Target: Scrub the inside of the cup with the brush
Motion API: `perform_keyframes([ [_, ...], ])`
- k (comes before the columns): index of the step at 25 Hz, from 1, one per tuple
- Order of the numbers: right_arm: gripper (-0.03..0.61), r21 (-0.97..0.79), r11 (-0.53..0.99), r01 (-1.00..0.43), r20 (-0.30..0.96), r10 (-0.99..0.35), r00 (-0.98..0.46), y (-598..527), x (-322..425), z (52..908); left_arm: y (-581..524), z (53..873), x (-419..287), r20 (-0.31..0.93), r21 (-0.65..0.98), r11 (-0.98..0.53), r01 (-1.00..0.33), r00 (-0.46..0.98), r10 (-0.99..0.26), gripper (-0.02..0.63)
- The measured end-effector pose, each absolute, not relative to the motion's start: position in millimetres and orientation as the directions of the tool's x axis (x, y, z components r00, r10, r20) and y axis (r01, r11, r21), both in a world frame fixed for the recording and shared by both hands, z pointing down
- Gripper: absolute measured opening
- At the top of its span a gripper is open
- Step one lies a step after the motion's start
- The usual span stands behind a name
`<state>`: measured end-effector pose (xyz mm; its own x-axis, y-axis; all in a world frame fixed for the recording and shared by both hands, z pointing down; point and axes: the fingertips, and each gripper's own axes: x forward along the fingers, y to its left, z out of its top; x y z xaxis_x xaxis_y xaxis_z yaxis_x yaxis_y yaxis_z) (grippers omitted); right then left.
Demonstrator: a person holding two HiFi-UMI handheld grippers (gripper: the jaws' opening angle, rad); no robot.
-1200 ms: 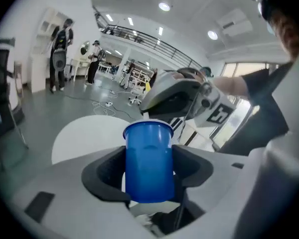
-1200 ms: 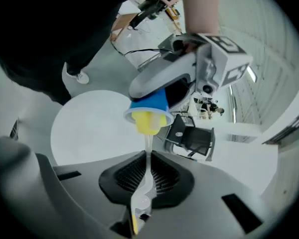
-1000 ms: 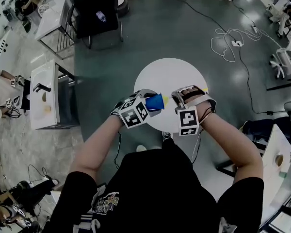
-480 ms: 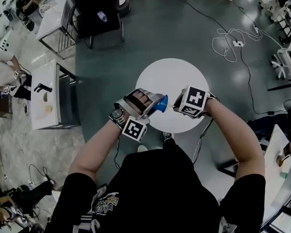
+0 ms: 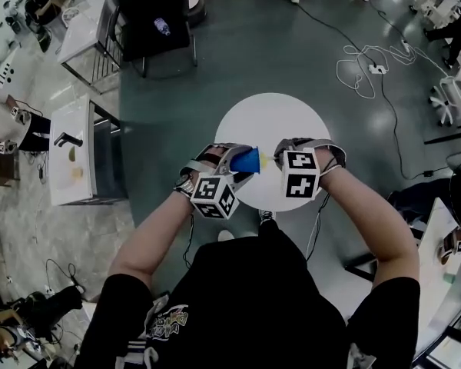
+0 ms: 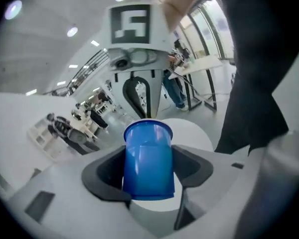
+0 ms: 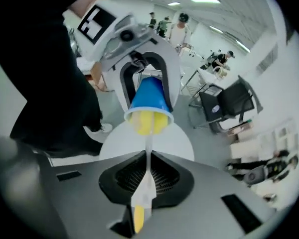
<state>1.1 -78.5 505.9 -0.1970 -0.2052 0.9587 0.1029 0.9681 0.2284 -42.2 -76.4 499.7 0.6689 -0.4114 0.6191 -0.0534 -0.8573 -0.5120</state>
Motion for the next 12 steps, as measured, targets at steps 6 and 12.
perform_keyframes([
  [6, 0.04, 0.622, 0.619, 0.479, 0.765, -0.611, -0.203, -97.0, -6.3, 488.9, -73.4, 502.9, -44.4, 0.598, 0.014, -0.973, -0.23, 0.782, -0.176, 0.278],
  [12, 0.04, 0.71, 0.437, 0.552, 0.665, -0.674, -0.321, -79.5, -23.5, 482.1, -57.4, 507.5, -45.7, 0.518, 0.477, -0.851, -0.218, 0.852, 0.072, 0.278],
])
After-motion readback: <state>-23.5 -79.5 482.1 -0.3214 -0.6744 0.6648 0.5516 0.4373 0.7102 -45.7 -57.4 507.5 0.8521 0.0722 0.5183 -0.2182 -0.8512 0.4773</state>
